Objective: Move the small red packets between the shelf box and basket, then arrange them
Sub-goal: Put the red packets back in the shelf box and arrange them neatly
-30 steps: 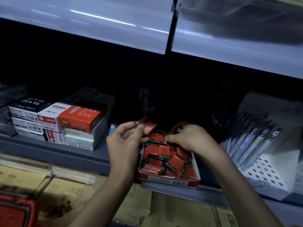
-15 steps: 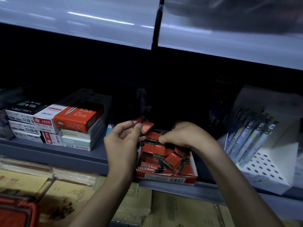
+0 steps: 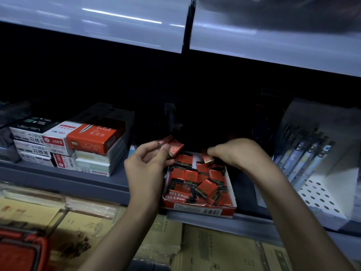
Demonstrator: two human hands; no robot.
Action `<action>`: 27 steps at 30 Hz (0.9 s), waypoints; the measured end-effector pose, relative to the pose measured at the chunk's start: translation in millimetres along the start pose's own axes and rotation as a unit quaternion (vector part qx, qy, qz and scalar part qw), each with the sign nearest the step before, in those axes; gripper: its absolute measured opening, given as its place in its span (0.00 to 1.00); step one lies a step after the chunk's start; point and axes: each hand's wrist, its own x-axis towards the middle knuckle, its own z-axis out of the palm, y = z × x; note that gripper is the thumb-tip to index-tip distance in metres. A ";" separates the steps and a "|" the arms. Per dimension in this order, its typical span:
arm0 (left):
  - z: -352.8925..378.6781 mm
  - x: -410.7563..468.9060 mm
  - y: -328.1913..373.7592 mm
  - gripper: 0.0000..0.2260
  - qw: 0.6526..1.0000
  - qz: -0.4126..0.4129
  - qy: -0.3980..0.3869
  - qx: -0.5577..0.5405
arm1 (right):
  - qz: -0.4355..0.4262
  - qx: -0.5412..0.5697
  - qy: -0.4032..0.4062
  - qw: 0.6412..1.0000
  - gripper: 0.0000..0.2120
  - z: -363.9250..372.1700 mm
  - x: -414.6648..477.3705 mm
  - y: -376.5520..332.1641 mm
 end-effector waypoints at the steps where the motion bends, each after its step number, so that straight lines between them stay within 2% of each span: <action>1: 0.3 0.0 0.2 0.06 1.000 -0.001 0.000 -0.001 | -0.004 -0.004 0.002 1.000 0.18 0.4 -1.1 1.2; 7: 0.8 -0.2 -0.4 0.07 1.000 -0.001 -0.002 -0.003 | -0.024 -0.055 0.000 0.998 0.14 8.3 -11.1 -1.8; 10: 0.6 -0.2 -0.8 0.07 1.000 0.002 0.000 -0.001 | -0.011 -0.120 0.009 0.993 0.14 6.3 -15.3 -11.0; 16: 0.0 1.1 -0.4 0.06 1.000 -0.008 0.000 -0.008 | -0.044 -0.190 0.053 0.979 0.17 21.7 -15.5 -20.1; 19: -0.9 3.1 -0.1 0.06 1.000 -0.019 0.000 -0.015 | -0.019 -0.165 0.016 0.986 0.11 19.1 -11.4 -22.6; 27: -1.9 4.9 2.8 0.07 0.998 -0.045 0.002 -0.033 | -0.009 -0.033 -0.013 0.999 0.13 17.2 4.6 -13.1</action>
